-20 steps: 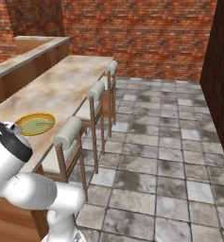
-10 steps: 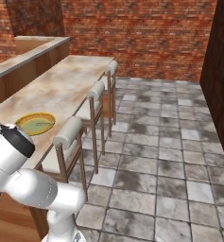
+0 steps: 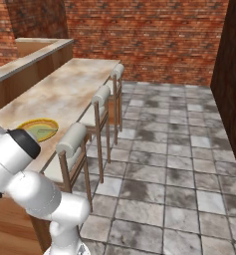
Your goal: Retrieve the butter from the fridge and place it on a plate on the dining table. Then retrieve the butter knife by the fridge and place it near the plate.
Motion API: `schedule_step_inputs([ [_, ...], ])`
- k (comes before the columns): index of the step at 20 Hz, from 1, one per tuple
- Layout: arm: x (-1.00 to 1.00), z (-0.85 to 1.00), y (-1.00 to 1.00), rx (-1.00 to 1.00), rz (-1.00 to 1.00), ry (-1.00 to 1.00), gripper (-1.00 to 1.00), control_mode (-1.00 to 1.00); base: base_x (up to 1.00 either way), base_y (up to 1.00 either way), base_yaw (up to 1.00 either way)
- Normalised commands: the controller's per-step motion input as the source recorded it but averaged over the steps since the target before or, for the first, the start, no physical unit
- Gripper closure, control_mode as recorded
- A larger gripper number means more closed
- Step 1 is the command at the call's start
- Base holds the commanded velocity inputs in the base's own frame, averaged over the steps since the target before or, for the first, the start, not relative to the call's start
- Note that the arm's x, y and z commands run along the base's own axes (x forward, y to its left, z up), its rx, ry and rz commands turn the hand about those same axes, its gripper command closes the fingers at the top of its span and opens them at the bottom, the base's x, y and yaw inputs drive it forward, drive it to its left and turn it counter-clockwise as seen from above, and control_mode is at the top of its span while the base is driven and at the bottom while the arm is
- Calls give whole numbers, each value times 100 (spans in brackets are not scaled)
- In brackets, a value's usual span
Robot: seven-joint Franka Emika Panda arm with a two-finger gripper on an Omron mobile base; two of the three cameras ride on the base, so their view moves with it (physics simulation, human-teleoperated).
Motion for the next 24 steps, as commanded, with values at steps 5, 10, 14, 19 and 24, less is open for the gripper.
schedule_step_inputs([
  [5,17,-7,0,0,0,0,100,-100,0,0,0],
  [10,13,-4,0,0,0,0,100,-100,0,0,0],
  [14,12,-7,0,0,0,0,100,-100,0,0,0],
  [19,11,-13,0,0,0,0,100,-100,0,0,0],
  [24,11,-9,0,0,0,0,100,-100,0,0,0],
])
